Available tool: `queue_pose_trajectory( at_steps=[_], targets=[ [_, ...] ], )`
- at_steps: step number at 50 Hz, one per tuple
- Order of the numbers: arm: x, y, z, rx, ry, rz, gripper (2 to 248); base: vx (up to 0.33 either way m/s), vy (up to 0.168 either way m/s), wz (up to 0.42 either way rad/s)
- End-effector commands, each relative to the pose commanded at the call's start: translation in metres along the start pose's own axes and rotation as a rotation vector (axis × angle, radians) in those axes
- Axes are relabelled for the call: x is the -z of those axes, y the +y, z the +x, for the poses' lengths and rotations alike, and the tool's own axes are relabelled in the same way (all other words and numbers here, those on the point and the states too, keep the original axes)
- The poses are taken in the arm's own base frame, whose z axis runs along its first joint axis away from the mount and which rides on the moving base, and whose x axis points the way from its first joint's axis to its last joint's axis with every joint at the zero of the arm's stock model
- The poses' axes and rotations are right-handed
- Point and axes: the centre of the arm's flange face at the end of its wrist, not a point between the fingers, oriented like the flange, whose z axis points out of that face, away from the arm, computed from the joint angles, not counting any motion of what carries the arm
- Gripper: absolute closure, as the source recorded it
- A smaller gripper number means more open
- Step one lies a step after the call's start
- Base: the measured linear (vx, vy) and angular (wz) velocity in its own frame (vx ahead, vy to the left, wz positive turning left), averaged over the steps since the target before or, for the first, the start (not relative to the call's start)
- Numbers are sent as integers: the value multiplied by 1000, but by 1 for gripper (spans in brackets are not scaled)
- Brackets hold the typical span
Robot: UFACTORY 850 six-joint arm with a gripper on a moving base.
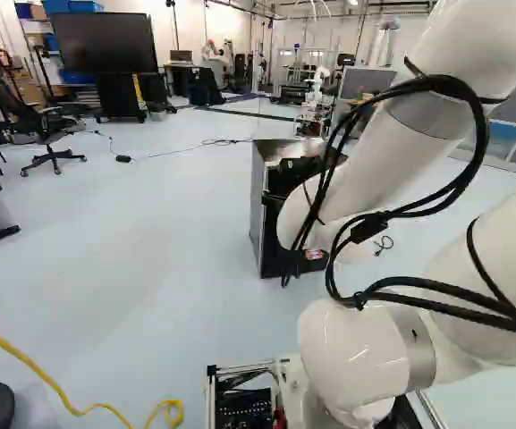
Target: Grab a drink from the fridge
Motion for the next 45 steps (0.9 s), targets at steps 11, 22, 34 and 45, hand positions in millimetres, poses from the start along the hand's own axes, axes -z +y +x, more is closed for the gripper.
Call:
queue_pose_trajectory(
  at_steps=[11, 22, 34, 45],
  targets=[
    [0, 0, 0, 0, 0, 0, 3, 0, 0, 0],
    [0, 0, 0, 0, 0, 0, 3, 0, 0, 0],
    [0, 0, 0, 0, 0, 0, 3, 0, 0, -14],
    [0, 0, 0, 0, 0, 0, 3, 39, -23, -185]
  ],
)
